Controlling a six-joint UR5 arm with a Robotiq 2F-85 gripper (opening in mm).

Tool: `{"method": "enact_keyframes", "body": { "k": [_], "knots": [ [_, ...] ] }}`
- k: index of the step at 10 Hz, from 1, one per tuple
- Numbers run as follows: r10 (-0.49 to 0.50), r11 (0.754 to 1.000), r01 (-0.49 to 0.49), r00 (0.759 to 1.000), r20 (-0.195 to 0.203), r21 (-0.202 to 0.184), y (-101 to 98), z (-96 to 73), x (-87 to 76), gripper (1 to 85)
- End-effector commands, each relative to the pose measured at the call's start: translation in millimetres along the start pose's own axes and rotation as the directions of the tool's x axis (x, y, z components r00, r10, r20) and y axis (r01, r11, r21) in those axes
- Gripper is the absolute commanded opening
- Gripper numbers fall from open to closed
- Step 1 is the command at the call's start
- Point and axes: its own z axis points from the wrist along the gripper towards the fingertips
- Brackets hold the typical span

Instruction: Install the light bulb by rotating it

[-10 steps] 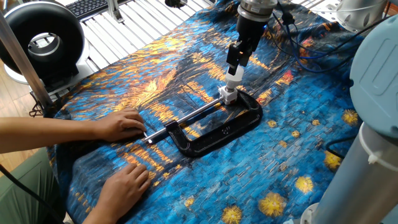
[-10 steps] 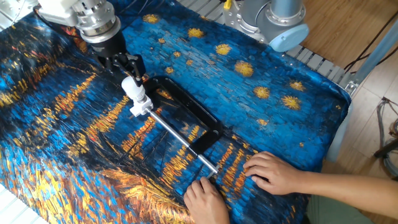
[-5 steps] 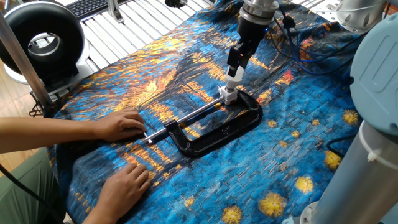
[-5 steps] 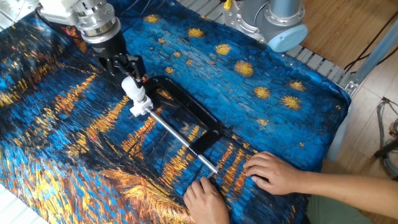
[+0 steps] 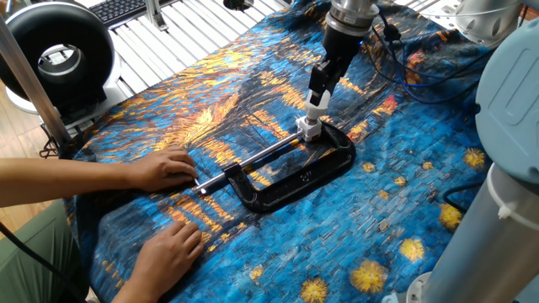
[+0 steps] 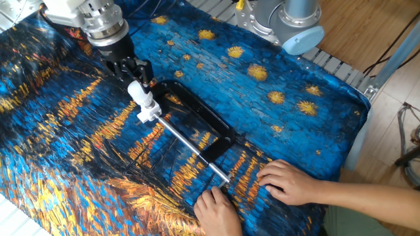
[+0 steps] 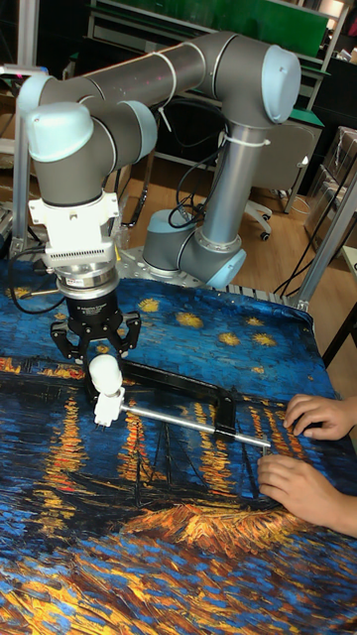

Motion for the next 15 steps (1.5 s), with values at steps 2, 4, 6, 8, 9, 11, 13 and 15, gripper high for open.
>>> {"method": "enact_keyframes", "body": {
  "k": [2,4,6,8,9,11,13,15],
  "knots": [
    [0.038,0.999,-0.038,0.999,0.01,0.002,1.3,-3.3,-2.6,44.3],
    [0.076,0.997,-0.076,0.997,0.008,0.022,3.2,-6.5,-3.8,40.3],
    [0.12,0.992,-0.12,0.993,0.02,0.048,14.7,-8.3,-10.5,36.3],
    [0.14,0.987,-0.141,0.99,0.027,0.078,16.5,-3.0,-13.5,36.3],
    [0.141,0.986,-0.143,0.99,0.029,0.083,13.2,-2.0,-13.5,36.0],
    [0.144,0.983,-0.147,0.989,0.037,0.114,2.8,-1.2,-14.9,36.0],
    [0.182,0.973,-0.186,0.982,0.044,0.136,-0.4,-0.4,-16.0,33.7],
    [0.225,0.955,-0.234,0.972,0.068,0.182,1.6,-0.1,-22.1,26.0]
  ]
}}
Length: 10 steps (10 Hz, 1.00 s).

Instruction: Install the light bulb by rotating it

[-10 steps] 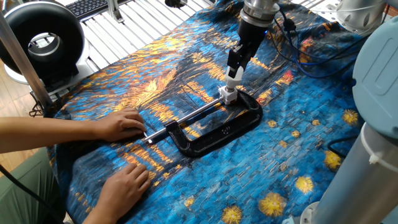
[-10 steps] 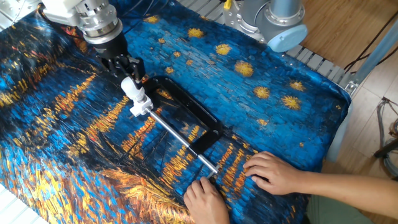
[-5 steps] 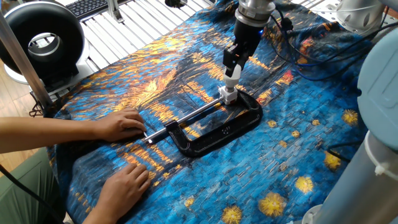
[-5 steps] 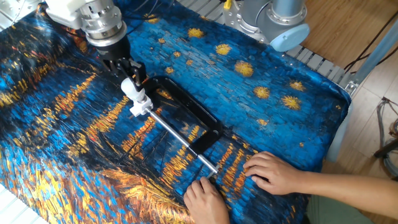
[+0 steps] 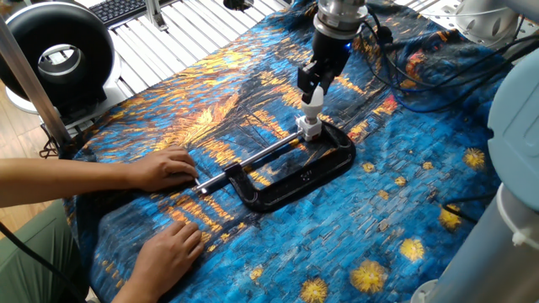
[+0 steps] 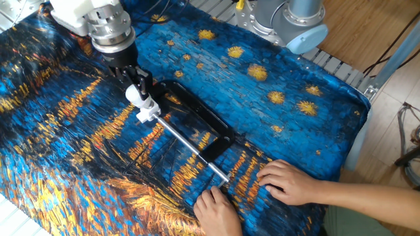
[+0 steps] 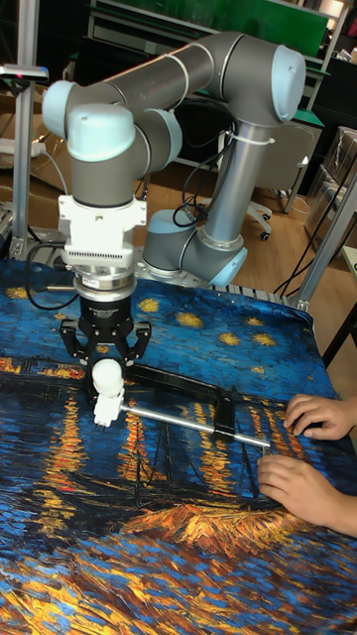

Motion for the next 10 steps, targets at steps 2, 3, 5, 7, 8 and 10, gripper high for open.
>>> {"method": "enact_keyframes", "body": {
  "k": [2,3,5,7,8,10],
  "knots": [
    [0.063,0.997,-0.064,0.998,0.019,0.042,12.1,-0.8,-5.7,25.3],
    [0.066,0.997,-0.067,0.998,0.019,0.046,13.4,-1.1,-4.9,25.7],
    [0.074,0.996,-0.074,0.997,0.008,0.052,13.0,-3.0,-0.9,25.7],
    [0.078,0.996,-0.078,0.997,-0.001,0.052,11.3,-7.8,3.9,25.7],
    [0.083,0.995,-0.082,0.996,-0.01,0.052,11.1,-9.2,6.8,25.7],
    [0.09,0.995,-0.089,0.996,-0.026,0.048,11.4,-9.3,11.1,25.7]
  ]
}}
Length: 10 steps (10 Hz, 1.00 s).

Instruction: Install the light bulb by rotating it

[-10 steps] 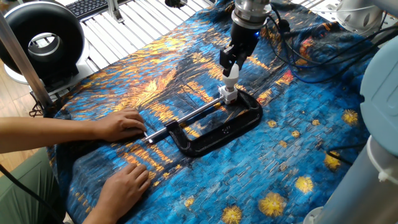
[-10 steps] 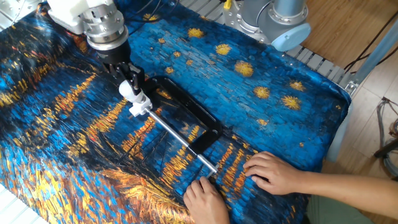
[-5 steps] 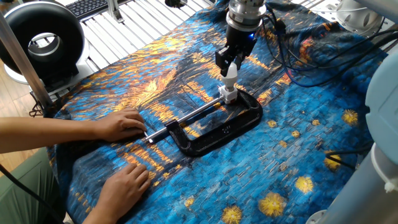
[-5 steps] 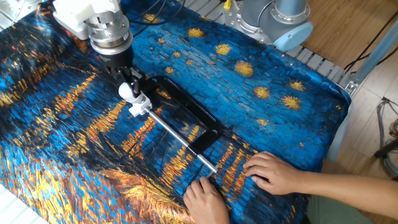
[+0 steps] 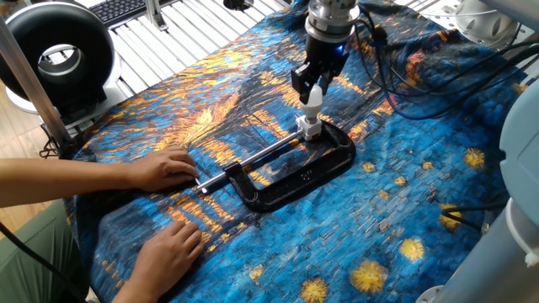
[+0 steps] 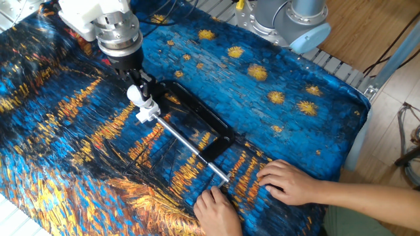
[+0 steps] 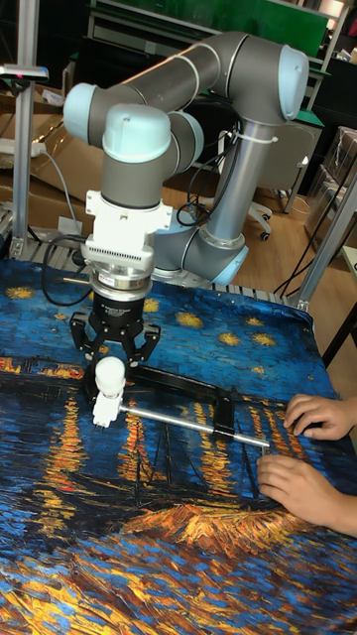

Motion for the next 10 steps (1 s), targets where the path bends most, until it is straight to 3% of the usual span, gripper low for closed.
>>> {"method": "enact_keyframes", "body": {
  "k": [1,4,7,10],
  "knots": [
    [0.017,1.0,-0.018,1.0,-0.023,-0.012,2.0,-3.6,7.2,25.7],
    [0.034,0.999,-0.035,0.999,-0.036,-0.022,5.6,-3.0,10.7,24.7],
    [0.051,0.997,-0.052,0.999,-0.017,-0.063,14.6,0.5,2.3,24.3],
    [0.047,0.996,-0.048,0.999,-0.01,-0.071,12.7,3.6,-1.2,24.3]
  ]
}}
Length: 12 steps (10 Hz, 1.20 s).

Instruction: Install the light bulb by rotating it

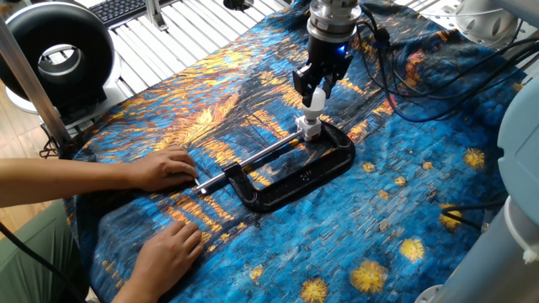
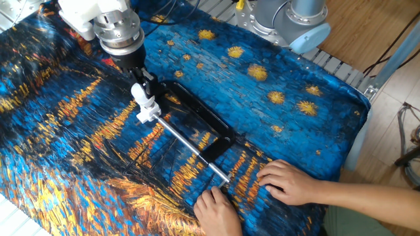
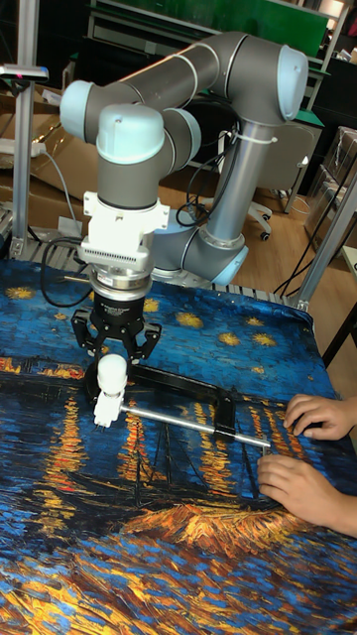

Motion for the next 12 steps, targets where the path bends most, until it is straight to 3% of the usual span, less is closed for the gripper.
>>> {"method": "enact_keyframes", "body": {
  "k": [1,7,12],
  "knots": [
    [0.021,0.999,-0.021,1.0,0.01,-0.036,6.6,1.2,-4.8,24.3],
    [0.047,0.998,-0.047,0.999,0.011,-0.029,4.8,-1.1,-2.9,24.3],
    [0.026,0.999,-0.027,0.999,0.021,0.032,-7.9,-4.3,0.5,24.3]
  ]
}}
